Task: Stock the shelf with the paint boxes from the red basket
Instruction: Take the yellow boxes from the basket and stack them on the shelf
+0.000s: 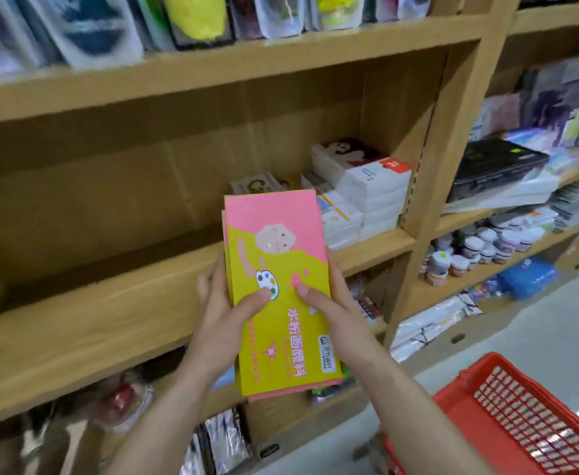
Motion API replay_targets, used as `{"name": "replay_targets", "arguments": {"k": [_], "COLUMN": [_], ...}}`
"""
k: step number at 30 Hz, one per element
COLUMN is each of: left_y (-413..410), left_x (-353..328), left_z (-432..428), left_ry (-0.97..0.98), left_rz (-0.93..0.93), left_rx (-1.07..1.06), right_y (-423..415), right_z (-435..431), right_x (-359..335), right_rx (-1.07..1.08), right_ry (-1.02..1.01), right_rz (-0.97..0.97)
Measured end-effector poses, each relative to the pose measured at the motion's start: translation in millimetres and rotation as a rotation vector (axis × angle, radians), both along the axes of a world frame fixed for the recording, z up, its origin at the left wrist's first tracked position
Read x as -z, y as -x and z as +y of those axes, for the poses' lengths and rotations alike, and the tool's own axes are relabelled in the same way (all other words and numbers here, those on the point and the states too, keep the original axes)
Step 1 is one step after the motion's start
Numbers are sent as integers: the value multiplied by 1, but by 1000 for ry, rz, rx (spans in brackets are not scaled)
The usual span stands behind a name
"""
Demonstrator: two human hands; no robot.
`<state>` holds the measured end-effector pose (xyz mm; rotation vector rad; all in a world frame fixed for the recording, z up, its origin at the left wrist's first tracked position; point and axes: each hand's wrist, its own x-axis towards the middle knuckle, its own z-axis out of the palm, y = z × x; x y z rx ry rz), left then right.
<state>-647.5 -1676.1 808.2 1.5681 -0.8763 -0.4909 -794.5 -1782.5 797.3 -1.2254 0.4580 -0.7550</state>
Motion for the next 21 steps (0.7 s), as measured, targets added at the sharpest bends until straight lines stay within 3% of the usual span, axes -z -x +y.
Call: {"name": "replay_targets", "arguments": {"k": [7,12,21], "left_y": [-87,-127,-167], "left_x": [-4,1,23], "left_z": [54,46,26], "left_ry": [-29,-68,-202], "left_rz": [15,-13,187], "left_rx": [-204,-274,-139], "right_y": [-102,-148,-175], "right_z": [34,30,-3], "right_x": [-13,-16,-1], "right_rx": [-113,-89,-168], "right_ry": [55,158,3], "right_rz": [125,343,516]}}
